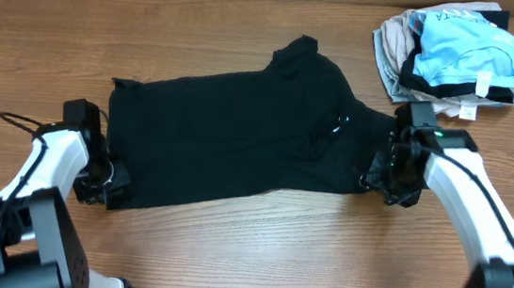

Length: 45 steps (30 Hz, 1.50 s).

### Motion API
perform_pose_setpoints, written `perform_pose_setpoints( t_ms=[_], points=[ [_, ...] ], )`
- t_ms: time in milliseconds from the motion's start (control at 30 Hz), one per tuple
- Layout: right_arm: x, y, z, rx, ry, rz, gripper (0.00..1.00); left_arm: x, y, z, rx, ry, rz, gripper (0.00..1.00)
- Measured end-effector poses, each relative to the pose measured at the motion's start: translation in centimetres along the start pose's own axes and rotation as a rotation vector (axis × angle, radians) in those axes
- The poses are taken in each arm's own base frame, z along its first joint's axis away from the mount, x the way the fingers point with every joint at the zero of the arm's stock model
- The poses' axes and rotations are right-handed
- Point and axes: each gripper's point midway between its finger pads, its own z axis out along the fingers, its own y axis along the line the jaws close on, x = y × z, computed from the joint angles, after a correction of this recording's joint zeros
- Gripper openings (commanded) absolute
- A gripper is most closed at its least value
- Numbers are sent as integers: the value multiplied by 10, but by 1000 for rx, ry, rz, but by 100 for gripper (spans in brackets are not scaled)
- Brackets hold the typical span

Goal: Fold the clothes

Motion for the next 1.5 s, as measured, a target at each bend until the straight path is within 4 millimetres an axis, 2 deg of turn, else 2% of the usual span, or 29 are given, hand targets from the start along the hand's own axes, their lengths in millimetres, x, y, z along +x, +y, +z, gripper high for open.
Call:
perform_pose_setpoints(
  t_ms=[100, 167, 267, 400, 600, 800, 1067, 1133, 1500],
  points=[
    [-2, 12, -19, -69, -65, -49, 80, -10, -3, -31, 35, -102, -21, 50],
    [-6, 21, -27, -105, -109, -95, 81, -17, -5, -56, 67, -196, -38, 58],
    [-17, 33, -31, -134, -173, -164, 78, -21, -6, -85, 104, -302, -49, 63],
    [-39, 46, -28, -151, -253, -233, 71, -22, -6, -110, 131, -388, -50, 71],
    [-61, 50, 1, -136, -255, -259, 66, -29, -8, -137, 160, -481, -52, 73],
    [-62, 39, 37, -72, -181, -248, 66, -30, -10, -139, 174, -484, -49, 74],
    [-64, 20, 66, 30, -132, -236, 67, -36, -13, -139, 184, -499, -48, 74],
    [-61, 14, 72, 54, -110, -222, 70, -37, -13, -140, 187, -508, -48, 74],
    [-39, -13, 75, 178, -43, -59, 80, -41, -14, -139, 185, -510, -35, 75]
  ],
)
